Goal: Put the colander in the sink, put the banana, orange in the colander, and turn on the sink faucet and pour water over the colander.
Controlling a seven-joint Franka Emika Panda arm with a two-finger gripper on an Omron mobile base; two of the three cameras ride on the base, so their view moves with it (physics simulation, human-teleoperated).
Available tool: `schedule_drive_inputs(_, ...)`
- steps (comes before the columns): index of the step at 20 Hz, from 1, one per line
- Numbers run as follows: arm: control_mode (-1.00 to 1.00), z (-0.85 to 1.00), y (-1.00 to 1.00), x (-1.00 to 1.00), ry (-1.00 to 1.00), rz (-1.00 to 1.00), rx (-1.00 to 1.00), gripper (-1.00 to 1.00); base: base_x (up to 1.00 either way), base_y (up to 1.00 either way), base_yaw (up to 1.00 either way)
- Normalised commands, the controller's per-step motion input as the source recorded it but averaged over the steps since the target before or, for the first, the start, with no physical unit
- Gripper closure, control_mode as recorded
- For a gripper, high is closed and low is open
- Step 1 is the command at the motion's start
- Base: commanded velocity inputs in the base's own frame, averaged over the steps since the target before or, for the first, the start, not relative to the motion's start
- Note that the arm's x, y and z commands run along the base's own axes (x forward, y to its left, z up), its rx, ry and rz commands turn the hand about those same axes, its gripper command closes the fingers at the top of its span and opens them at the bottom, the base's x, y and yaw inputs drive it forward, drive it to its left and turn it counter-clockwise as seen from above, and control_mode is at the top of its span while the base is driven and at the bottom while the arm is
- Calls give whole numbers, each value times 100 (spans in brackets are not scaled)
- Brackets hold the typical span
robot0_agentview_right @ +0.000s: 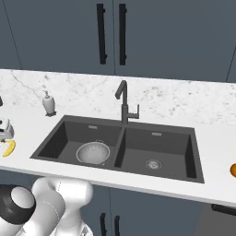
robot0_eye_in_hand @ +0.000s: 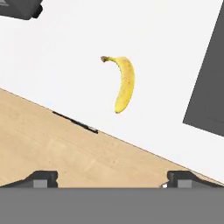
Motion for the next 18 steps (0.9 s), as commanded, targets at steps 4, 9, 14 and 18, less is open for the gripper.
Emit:
schedule_drive_inputs(4, -100, -57, 0, 42, -15, 0, 0, -100, 0, 0, 0)
schedule_drive_inputs(9, -100, -23, 21, 69, 0, 0, -1, -100, 0, 0, 0)
schedule_drive_inputs(14, -100, -12, 59, 62, 5, 0, -10, -100, 0, 0, 0)
schedule_drive_inputs(18, -100, -24, 61, 37, 13, 0, -20, -100, 0, 0, 0)
